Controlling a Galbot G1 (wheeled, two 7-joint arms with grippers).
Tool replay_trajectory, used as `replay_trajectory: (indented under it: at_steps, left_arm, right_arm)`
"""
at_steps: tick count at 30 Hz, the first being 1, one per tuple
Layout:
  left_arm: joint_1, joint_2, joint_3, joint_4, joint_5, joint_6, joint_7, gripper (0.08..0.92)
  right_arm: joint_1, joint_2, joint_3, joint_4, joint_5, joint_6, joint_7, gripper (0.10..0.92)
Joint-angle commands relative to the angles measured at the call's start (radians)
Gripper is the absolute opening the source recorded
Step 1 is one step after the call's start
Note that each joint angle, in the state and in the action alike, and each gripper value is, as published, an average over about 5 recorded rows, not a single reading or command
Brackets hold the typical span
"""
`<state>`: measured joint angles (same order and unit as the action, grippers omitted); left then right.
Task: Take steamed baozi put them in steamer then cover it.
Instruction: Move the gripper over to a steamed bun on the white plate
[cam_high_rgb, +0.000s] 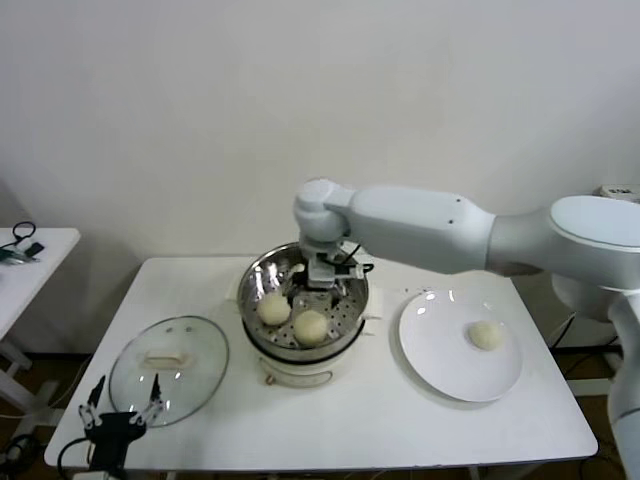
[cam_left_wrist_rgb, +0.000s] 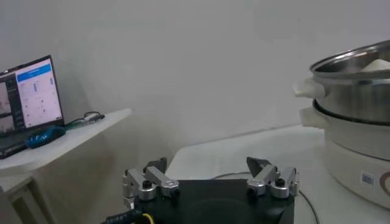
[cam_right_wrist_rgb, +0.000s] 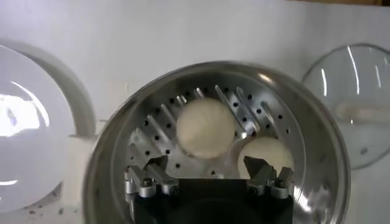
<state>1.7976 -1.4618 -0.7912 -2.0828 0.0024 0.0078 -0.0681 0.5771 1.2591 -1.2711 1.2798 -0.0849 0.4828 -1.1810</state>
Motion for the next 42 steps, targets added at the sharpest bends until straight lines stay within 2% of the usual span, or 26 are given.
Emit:
replay_trajectory:
  at_steps: [1,5,8,11,16,27,42]
  left_arm:
    - [-0.006,0.000,0.008,-0.003,0.005,0.001,0.001,0.823]
    - [-0.008,0.001,0.011,-0.003,0.004,0.001,0.001,0.823]
    - [-0.007,0.006,0.010,-0.002,0.002,0.000,0.003,0.823]
    - [-0.008,0.008,0.008,-0.003,0.000,0.001,0.004,0.823]
    - [-0.014,-0.005,0.011,-0.010,0.008,0.007,0.004,0.823]
    - [0.008,-0.016,0.001,-0.015,0.016,0.005,0.004,0.823]
    - [0.001,-0.023,-0.003,0.011,0.019,0.005,0.004,0.823]
  right_arm:
    - [0.159,-0.289,-0.111,0.033,0.253,-0.271,0.100,0.823]
    - [0.160,-0.445,-0.159,0.084,0.315,-0.463,0.159,0.823]
    - [0.090,-0.559,-0.121,0.100,0.320,-0.603,0.144,0.823]
    - [-0.026,-0.637,-0.030,0.069,0.309,-0.657,0.088,0.823]
    - [-0.221,-0.697,0.137,-0.015,0.239,-0.654,0.043,0.823]
    - [-0.568,-0.634,0.462,-0.262,-0.040,-0.559,0.011,0.823]
    - [-0.620,-0.525,0.505,-0.382,-0.100,-0.551,0.025,0.823]
